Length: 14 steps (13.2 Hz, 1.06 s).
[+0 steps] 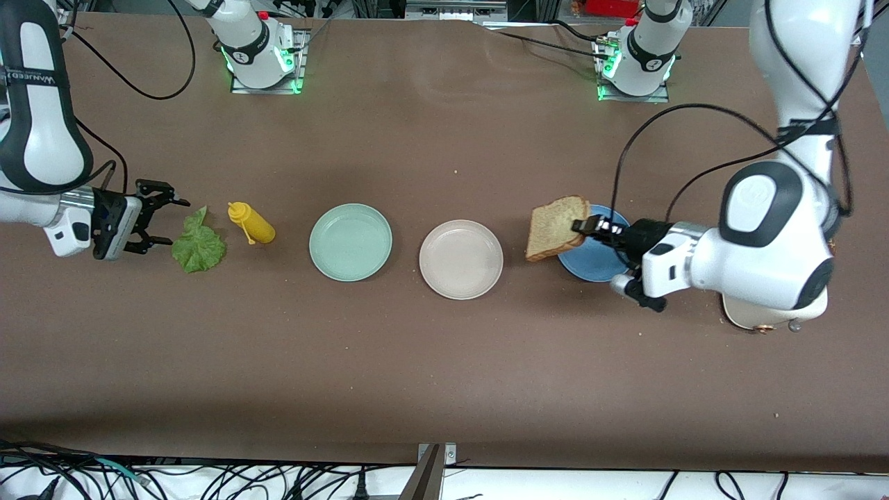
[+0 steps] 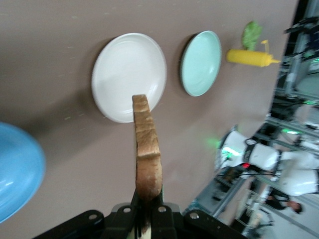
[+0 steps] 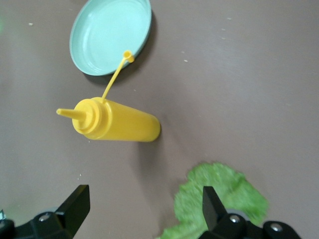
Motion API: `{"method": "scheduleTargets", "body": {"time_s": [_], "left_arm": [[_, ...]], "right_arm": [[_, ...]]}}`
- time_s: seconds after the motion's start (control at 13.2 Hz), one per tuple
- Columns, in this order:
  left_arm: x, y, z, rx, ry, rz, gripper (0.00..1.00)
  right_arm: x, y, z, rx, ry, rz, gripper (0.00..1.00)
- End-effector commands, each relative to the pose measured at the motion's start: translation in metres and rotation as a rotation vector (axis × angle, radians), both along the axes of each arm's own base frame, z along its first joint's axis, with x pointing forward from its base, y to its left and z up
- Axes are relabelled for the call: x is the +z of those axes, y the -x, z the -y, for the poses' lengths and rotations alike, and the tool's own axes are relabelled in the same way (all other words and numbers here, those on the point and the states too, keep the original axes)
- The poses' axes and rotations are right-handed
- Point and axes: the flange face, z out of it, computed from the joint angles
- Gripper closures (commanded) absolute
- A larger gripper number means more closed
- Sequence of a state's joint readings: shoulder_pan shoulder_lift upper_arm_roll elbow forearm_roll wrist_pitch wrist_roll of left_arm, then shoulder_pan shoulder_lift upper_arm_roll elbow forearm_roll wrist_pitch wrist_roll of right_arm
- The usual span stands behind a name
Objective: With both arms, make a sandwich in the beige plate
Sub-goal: 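Carry the toast to the beige plate while the right gripper reaches the mustard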
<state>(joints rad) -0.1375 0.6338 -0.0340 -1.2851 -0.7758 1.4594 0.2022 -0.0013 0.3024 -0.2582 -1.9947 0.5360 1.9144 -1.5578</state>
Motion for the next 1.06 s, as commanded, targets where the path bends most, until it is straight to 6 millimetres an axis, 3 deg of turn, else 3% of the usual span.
{"method": "scheduleTargets", "body": {"time_s": [0.0,0.38,0.53,0.76,0.99], "left_arm": [[-0.034,-0.008,0.036,0.06,0.059,-0.021,1.0],[-0.097,-0.01,0.097,0.173,0.117,-0.031,1.0],[-0.12,-0.007,0.11,0.212,0.192,-0.084,1.0],[-0.138,0.003,0.129,0.224,0.175,-0.085,1.0],[-0.159,0.01,0.134,0.234,0.152,-0.101,1.0]], "right_arm": [[-0.032,0.01,0.007,0.04,-0.116,0.06,0.0],[-0.08,0.027,0.009,0.024,-0.257,0.118,0.01],[-0.099,0.03,0.007,0.027,-0.293,0.135,0.01],[-0.117,0.037,-0.001,-0.004,-0.349,0.159,0.01],[-0.132,0.037,-0.011,-0.025,-0.401,0.201,0.01]]}}
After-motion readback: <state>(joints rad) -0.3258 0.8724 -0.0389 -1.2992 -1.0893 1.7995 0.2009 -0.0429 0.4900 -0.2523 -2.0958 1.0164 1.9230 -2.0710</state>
